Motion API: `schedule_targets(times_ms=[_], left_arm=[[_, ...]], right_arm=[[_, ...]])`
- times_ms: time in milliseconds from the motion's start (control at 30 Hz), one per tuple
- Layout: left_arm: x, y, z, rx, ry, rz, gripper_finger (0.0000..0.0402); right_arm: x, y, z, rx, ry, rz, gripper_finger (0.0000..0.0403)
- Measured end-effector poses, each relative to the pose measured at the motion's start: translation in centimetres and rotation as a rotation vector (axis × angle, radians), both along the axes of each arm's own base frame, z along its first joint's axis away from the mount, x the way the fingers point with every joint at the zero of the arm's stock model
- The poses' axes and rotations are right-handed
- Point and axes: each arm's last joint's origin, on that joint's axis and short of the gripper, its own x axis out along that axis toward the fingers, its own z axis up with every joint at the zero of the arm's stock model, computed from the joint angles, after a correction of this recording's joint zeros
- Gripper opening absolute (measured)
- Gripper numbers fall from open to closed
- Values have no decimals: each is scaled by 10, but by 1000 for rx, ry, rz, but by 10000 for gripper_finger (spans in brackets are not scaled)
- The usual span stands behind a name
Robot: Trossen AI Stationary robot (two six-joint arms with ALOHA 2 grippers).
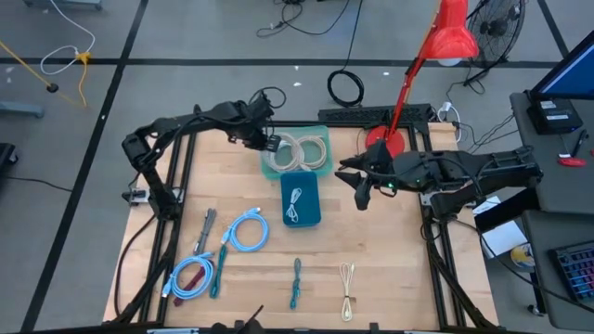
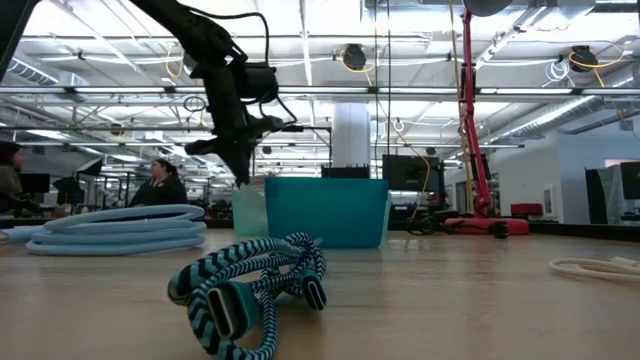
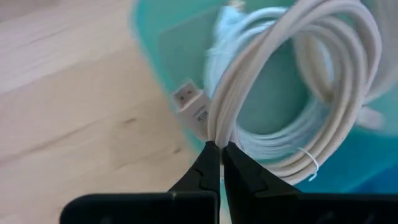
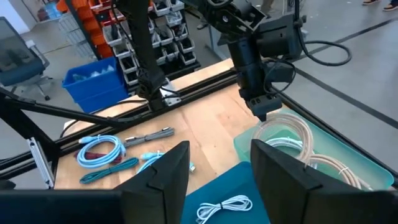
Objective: Pick & Place USB Port
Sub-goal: Put the light brown HDMI cable into the green bin, then put the black and white charger cable into the blue bin
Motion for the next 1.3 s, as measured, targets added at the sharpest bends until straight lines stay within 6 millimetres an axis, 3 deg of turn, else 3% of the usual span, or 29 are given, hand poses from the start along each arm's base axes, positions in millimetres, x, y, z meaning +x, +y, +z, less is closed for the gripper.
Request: schedule_targets(times_ms=[167, 533, 667, 1033, 1167, 1300], left_arm=[[-3, 4, 0, -16, -8, -9, 11], [5, -2, 2, 6, -36, -33, 111], [12, -2, 13, 38, -60, -41, 138], [20, 3, 90, 190, -111, -96, 165], [18, -25, 130, 218, -185, -252, 165], [11, -79, 158, 210, -233, -420, 165]], right_arm=[[0, 0, 0, 0, 0, 0, 160], [0, -1, 1, -7, -10, -24, 160], [0, -1, 1, -2, -12, -27, 160], [0, -1, 0, 1, -5, -28, 160], [-1, -1, -3, 7, 27, -33, 160], [-4, -1, -8, 17, 76, -40, 160]])
